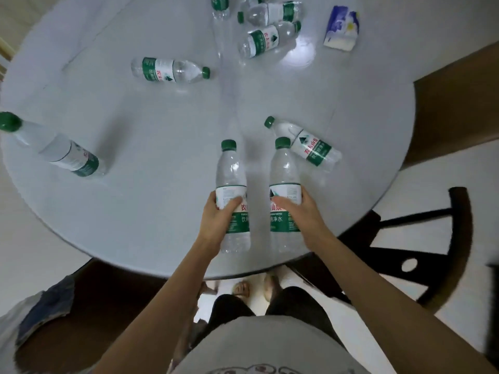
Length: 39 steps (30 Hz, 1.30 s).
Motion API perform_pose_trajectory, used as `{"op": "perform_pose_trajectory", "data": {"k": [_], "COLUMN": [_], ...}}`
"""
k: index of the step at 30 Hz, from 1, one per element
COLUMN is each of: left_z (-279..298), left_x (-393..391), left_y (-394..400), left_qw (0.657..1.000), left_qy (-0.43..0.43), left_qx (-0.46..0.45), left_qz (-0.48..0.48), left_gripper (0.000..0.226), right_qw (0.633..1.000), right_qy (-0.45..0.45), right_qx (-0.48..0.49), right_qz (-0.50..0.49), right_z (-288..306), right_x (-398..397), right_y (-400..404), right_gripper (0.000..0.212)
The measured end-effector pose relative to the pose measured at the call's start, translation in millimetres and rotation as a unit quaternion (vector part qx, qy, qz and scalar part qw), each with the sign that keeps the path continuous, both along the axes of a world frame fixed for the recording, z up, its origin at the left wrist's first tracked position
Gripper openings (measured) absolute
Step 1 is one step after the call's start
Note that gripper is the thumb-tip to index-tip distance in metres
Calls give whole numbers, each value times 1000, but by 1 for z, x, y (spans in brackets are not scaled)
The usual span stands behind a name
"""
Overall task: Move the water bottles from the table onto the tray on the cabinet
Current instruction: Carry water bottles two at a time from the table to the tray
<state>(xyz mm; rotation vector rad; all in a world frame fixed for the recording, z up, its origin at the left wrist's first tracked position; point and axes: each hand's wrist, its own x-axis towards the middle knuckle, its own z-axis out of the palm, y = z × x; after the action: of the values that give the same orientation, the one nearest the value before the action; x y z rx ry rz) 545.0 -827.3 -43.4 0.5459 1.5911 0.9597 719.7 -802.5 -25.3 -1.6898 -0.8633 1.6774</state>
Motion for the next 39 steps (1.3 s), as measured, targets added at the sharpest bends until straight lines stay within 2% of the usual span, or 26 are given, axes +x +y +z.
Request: {"op": "perform_pose_trajectory", "data": {"k": [2,4,6,9,11,15,18,21,26,29,33,39], "left_z": [14,30,42,53,56,62,69,74,81,80,84,83], "left_x": [6,16,30,64,93,148,193,233,287,307,332,382], "left_y": [-17,-35,-53,-85,-109,-165,-229,-306,-470,-573,-697,-865], "left_qw": [998,994,986,969,949,900,861,813,721,668,592,456], "left_qy": [-28,-48,-53,-58,-60,-86,-107,-109,-123,-145,-160,-169], "left_qx": [13,25,29,26,30,50,45,36,52,38,18,7], "left_qz": [-47,-96,-156,-240,-307,-425,-495,-571,-679,-729,-789,-874], "left_gripper": [30,30,28,16,18,18,14,24,24,29,17,18], "right_qw": [993,965,933,914,900,868,834,796,706,637,537,413], "right_qy": [87,209,281,292,281,257,234,204,160,130,109,47], "right_qx": [-14,-24,-26,11,35,76,87,118,158,175,187,187], "right_qz": [-74,-157,-222,-282,-332,-419,-491,-558,-672,-740,-816,-890], "right_z": [8,15,25,34,37,48,52,52,60,64,68,59], "right_x": [5,13,24,53,74,107,128,140,142,130,114,107], "right_y": [-36,-72,-108,-165,-204,-287,-380,-484,-677,-787,-904,-1047], "right_gripper": [32,36,36,42,52,35,41,46,47,45,51,57]}}
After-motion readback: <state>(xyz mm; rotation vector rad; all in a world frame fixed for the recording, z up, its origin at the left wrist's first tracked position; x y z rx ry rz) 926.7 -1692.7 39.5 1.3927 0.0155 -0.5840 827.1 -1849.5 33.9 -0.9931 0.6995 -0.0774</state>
